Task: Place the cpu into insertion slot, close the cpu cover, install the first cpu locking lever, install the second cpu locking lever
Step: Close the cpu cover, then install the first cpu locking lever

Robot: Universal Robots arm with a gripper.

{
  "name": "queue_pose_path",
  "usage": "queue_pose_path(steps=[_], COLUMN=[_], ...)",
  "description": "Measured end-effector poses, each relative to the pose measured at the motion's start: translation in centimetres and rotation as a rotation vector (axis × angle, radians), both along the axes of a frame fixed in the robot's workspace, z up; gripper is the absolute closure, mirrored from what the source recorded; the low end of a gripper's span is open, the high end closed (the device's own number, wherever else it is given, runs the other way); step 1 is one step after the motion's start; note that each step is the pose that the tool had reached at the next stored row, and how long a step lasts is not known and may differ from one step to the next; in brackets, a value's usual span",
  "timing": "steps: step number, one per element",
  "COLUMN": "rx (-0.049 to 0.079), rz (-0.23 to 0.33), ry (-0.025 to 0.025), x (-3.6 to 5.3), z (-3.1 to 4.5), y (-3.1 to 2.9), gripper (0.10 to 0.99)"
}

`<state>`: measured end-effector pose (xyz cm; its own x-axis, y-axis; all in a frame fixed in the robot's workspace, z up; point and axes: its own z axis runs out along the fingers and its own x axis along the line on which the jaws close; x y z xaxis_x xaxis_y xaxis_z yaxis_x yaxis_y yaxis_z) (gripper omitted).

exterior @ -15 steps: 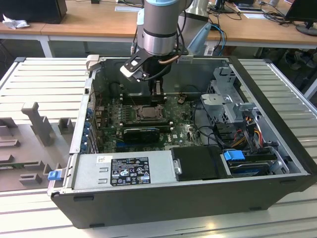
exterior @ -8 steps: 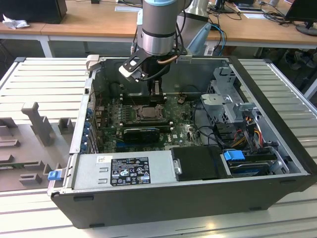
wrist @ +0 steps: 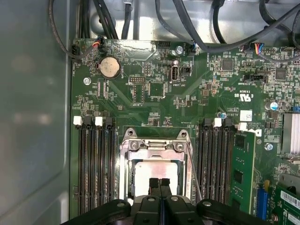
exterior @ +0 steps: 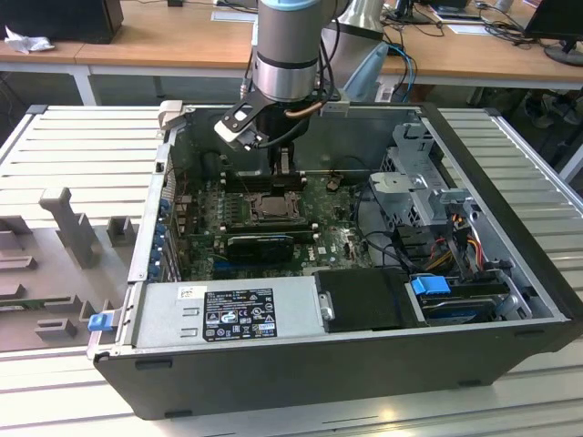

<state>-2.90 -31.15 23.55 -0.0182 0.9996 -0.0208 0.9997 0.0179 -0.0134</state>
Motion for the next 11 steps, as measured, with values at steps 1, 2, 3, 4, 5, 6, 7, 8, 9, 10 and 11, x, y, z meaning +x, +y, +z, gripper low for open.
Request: queue_pose_path(steps=[1,2,3,4,5,6,7,8,9,10,11], rx=[0.000,0.000,0.000,0.000,0.000,0.000,0.000,0.000,0.000,0.000,0.000], rz=[0.000,0.000,0.000,0.000,0.000,0.000,0.000,0.000,0.000,0.000,0.000], ry=[0.0000,0.0000,0.0000,0.0000,-0.0001,-0.0001,-0.0001,-0.0001,-0.0001,-0.0001,-0.0001], x=[-0.04,-0.08,-0.18,-0.27,-0.28,-0.28,-0.29,-0.29,-0.29,-0.29,-0.29], z=[0.00,0.00,0.00,0.00,0.28,0.57,0.73,1.01,1.24,1.47,1.79], y=[0.00,0.00,0.00,0.00,0.00,0.00,0.00,0.00,0.00,0.00,0.00], gripper=[0.980,0.980,0.980,0.980,0.980,0.980,0.980,0.980,0.980,0.980,0.980])
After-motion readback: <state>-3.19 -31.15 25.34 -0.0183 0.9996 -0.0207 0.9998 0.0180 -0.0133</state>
